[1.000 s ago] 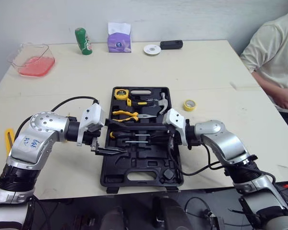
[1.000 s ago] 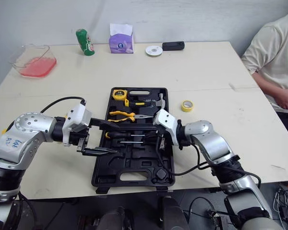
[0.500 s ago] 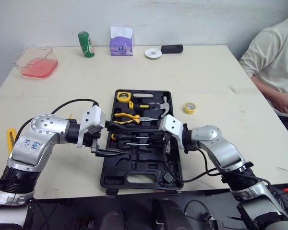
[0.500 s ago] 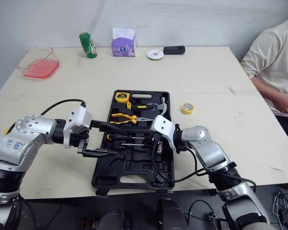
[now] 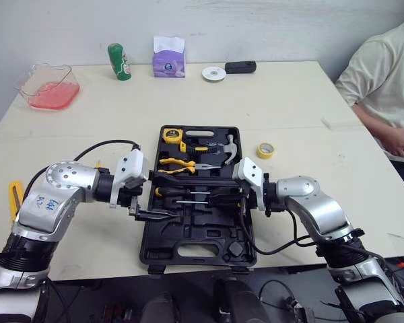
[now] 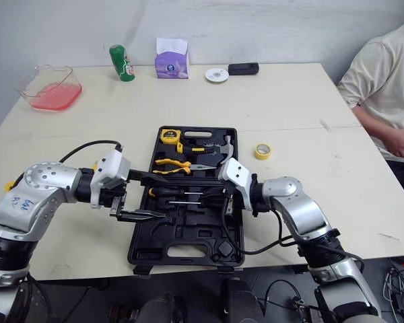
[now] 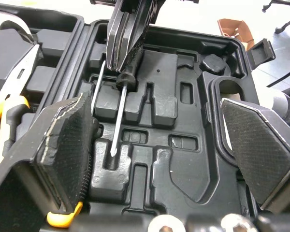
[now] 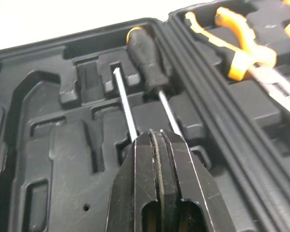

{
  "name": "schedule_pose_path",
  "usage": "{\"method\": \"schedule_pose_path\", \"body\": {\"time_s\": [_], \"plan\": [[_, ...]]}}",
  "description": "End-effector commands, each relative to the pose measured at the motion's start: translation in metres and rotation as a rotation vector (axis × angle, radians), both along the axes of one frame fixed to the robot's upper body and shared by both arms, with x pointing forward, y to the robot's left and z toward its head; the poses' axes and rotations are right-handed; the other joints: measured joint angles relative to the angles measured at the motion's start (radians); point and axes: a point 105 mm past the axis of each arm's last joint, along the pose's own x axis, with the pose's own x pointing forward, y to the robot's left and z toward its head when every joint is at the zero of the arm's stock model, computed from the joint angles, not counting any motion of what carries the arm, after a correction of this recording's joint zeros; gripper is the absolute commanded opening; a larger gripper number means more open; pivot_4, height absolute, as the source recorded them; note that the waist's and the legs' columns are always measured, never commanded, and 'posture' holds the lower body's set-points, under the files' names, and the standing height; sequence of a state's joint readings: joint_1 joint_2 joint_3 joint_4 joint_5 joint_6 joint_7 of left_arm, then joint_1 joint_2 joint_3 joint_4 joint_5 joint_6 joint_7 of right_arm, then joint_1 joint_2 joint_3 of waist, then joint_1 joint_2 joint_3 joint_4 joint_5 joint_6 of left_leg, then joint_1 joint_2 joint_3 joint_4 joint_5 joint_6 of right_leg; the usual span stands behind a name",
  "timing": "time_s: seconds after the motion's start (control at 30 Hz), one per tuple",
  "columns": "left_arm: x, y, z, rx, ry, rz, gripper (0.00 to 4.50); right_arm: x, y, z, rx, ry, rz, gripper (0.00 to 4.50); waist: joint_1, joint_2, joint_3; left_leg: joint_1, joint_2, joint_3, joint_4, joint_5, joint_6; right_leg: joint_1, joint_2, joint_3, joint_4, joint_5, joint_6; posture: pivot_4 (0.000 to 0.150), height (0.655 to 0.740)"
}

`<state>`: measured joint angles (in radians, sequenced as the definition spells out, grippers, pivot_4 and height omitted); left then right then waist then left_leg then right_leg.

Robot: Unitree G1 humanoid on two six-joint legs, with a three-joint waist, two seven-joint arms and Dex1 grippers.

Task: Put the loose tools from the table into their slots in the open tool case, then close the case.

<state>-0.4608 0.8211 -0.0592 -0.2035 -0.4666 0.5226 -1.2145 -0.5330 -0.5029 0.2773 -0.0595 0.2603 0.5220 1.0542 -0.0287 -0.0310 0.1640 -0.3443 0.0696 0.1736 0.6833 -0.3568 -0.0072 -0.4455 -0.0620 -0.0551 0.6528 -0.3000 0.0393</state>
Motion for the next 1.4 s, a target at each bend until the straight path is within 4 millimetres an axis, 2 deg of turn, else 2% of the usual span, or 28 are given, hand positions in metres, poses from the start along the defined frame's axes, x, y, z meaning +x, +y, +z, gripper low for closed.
{"method": "schedule_pose_path", "body": {"time_s": [0.03, 0.2, 0.33, 0.47, 0.6, 0.73, 0.8, 0.87, 0.9, 0.93, 1.0, 1.03, 1.13, 1.17, 1.2, 1.27, 1.33, 1.4], "plan": [[-0.003, -0.005, 0.007, -0.004, -0.037, -0.034, 4.5, 0.001, -0.001, -0.005, -0.056, -0.021, -0.008, 0.06, 0.0, 0.0, 0.0, 0.0, 0.0, 0.0, 0.0, 0.0, 0.0, 0.0, 0.0, 0.0, 0.0, 0.0, 0.0, 0.15, 0.74], [-0.002, -0.006, 0.006, -0.003, -0.039, -0.041, 4.5, -0.015, -0.006, -0.029, -0.172, 0.075, 0.059, 0.06, 0.0, 0.0, 0.0, 0.001, 0.0, 0.0, 0.0, 0.0, 0.0, 0.0, 0.0, 0.0, 0.0, 0.0, 0.0, 0.15, 0.74], [-0.002, -0.007, 0.005, -0.001, -0.04, -0.045, 4.5, -0.01, -0.015, -0.057, -0.319, 0.132, -0.024, 0.06, -0.001, -0.002, -0.002, 0.003, 0.0, 0.0, 0.0, 0.0, 0.0, 0.002, 0.0, 0.001, 0.0, 0.0, 0.0, 0.15, 0.74], [-0.003, -0.007, 0.005, 0.001, -0.039, -0.046, 4.5, -0.011, -0.016, -0.063, -0.353, 0.116, -0.027, 0.06, -0.002, -0.002, -0.004, 0.008, 0.001, 0.001, -0.001, -0.001, -0.001, 0.005, 0.001, 0.001, 0.001, -0.001, -0.002, 0.15, 0.74], [-0.003, -0.005, 0.003, 0.001, -0.03, -0.033, 4.5, -0.008, -0.008, -0.047, -0.246, 0.102, -0.046, 0.06, -0.004, -0.004, -0.006, 0.01, 0.002, 0.001, -0.001, -0.001, -0.002, 0.007, 0.001, 0.001, 0.001, -0.001, -0.002, 0.15, 0.74], [-0.003, 0.002, -0.001, -0.041, 0.006, 0.041, 4.5, -0.017, 0.006, 0.0, -0.02, 0.001, 0.022, 0.06, -0.002, -0.002, -0.004, 0.009, 0.002, 0.0, -0.001, -0.001, -0.002, 0.006, 0.001, 0.001, 0.001, -0.001, -0.002, 0.15, 0.74], [-0.002, 0.009, -0.004, -0.078, 0.013, 0.12, 4.5, -0.018, 0.002, 0.019, 0.047, -0.049, 0.003, 0.06, -0.003, -0.001, -0.002, 0.005, 0.002, 0.001, -0.002, -0.001, -0.002, 0.002, 0.001, 0.001, 0.001, -0.001, -0.002, 0.15, 0.74], [-0.003, 0.019, -0.005, -0.126, 0.017, 0.213, 4.5, -0.018, -0.011, 0.036, 0.097, -0.071, -0.052, 0.06, -0.003, 0.002, 0.001, 0.002, 0.002, 0.001, -0.001, -0.001, -0.002, 0.0, 0.0, 0.002, 0.002, -0.001, -0.002, 0.15, 0.74], [-0.005, 0.035, -0.004, -0.189, 0.044, 0.329, 4.5, -0.018, -0.032, 0.049, 0.116, -0.074, -0.109, 0.06, -0.002, 0.002, 0.001, 0.002, 0.002, 0.001, -0.001, -0.001, -0.002, -0.001, 0.0, 0.002, 0.002, -0.001, -0.002, 0.15, 0.74], [-0.008, 0.048, -0.004, -0.229, 0.065, 0.41, 4.5, -0.019, -0.046, 0.058, 0.127, -0.077, -0.145, 0.65, -0.002, 0.003, 0.002, 0.001, 0.002, 0.001, -0.001, -0.001, -0.002, -0.001, 0.0, 0.002, 0.001, -0.001, -0.002, 0.15, 0.74], [-0.021, 0.084, -0.006, -0.307, 0.103, 0.607, 4.5, -0.027, -0.082, 0.071, 0.117, -0.082, -0.213, 1.32, 0.001, 0.003, 0.002, 0.001, 0.002, 0.0, -0.001, -0.002, -0.001, -0.001, 0.0, 0.001, 0.001, -0.001, -0.002, 0.15, 0.74], [-0.03, 0.111, -0.007, -0.348, 0.11, 0.749, 4.5, -0.031, -0.108, 0.076, 0.102, -0.072, -0.275, 1.97, 0.001, 0.003, 0.002, 0.0, 0.003, -0.001, -0.002, -0.003, -0.001, -0.001, 0.0, 0.001, -0.002, -0.001, -0.002, 0.15, 0.74], [-0.06, 0.169, -0.011, -0.398, 0.109, 1.047, 4.5, -0.042, -0.157, 0.086, 0.059, -0.052, -0.403, 3.27, 0.0, 0.002, 0.003, 0.0, 0.003, -0.002, -0.004, -0.003, 0.0, 0.0, 0.0, 0.0, -0.006, -0.001, -0.002, 0.15, 0.74], [-0.068, 0.18, -0.012, -0.395, 0.104, 1.106, 4.5, -0.045, -0.166, 0.088, 0.044, -0.048, -0.423, 4.01, 0.0, 0.001, 0.003, 0.001, 0.003, -0.002, -0.004, -0.004, 0.0, 0.001, 0.001, 0.0, -0.006, -0.001, -0.002, 0.15, 0.74], [-0.075, 0.19, -0.013, -0.392, 0.103, 1.156, 4.5, -0.048, -0.174, 0.089, 0.031, -0.05, -0.437, 4.44, 0.0, 0.001, 0.003, 0.002, 0.003, -0.002, -0.004, -0.004, 0.0, 0.002, 0.001, 0.0, -0.007, -0.001, -0.002, 0.15, 0.74], [-0.104, 0.235, -0.019, -0.374, 0.094, 1.343, 4.5, -0.05, -0.206, 0.092, -0.015, -0.042, -0.526, 4.48, -0.001, 0.001, 0.003, 0.005, 0.002, -0.002, -0.004, -0.007, 0.004, 0.004, 0.0, 0.0, -0.008, -0.001, -0.001, 0.15, 0.74], [-0.125, 0.261, -0.023, -0.337, 0.081, 1.456, 4.5, -0.049, -0.229, 0.094, -0.053, -0.055, -0.596, 4.48, -0.003, 0.001, 0.003, 0.006, 0.002, -0.001, -0.005, -0.009, 0.006, 0.005, 0.0, 0.0, -0.009, -0.001, -0.003, 0.15, 0.74], [-0.137, 0.278, -0.028, -0.289, 0.075, 1.525, 4.5, -0.047, -0.245, 0.097, -0.075, -0.075, -0.64, 4.48, -0.003, 0.001, 0.003, 0.007, 0.002, -0.001, -0.006, -0.009, 0.006, 0.005, 0.0, 0.0, -0.009, -0.002, -0.005, 0.15, 0.74]]}}
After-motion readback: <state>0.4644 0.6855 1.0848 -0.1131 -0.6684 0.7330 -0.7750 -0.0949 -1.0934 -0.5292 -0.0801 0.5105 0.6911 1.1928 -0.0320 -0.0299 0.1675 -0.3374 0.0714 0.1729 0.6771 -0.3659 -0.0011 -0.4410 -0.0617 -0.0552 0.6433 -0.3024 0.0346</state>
